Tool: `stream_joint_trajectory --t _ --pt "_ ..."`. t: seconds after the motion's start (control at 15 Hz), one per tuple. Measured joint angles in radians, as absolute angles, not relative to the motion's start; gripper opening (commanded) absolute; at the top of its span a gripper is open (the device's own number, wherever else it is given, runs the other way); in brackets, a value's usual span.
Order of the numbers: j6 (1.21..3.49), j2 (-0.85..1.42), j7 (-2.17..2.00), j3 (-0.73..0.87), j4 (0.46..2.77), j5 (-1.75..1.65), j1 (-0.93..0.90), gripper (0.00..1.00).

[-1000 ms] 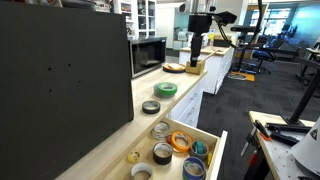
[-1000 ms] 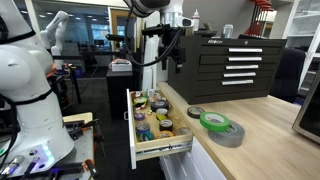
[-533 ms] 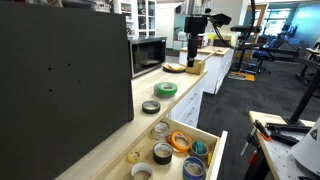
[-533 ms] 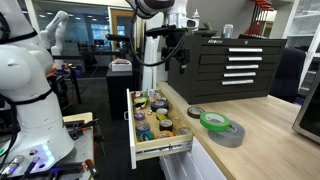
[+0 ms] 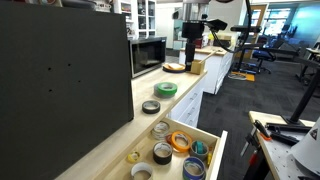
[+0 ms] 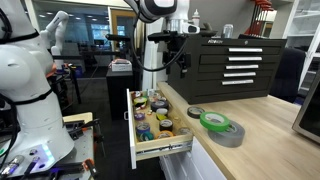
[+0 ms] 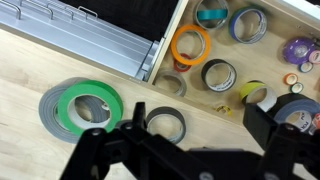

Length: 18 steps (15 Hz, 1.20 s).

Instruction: Put the green tape in the open drawer

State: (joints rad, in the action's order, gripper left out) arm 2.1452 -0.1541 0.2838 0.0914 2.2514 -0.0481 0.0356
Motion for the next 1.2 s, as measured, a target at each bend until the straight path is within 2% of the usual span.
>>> stream_joint_trajectory --t 0.6,1.2 --pt "2.277 -0.036 0.367 0.093 2.221 -0.043 0.044 1.0" --pt "2.319 0.154 0.431 0.098 2.07 -0.024 0.107 1.0"
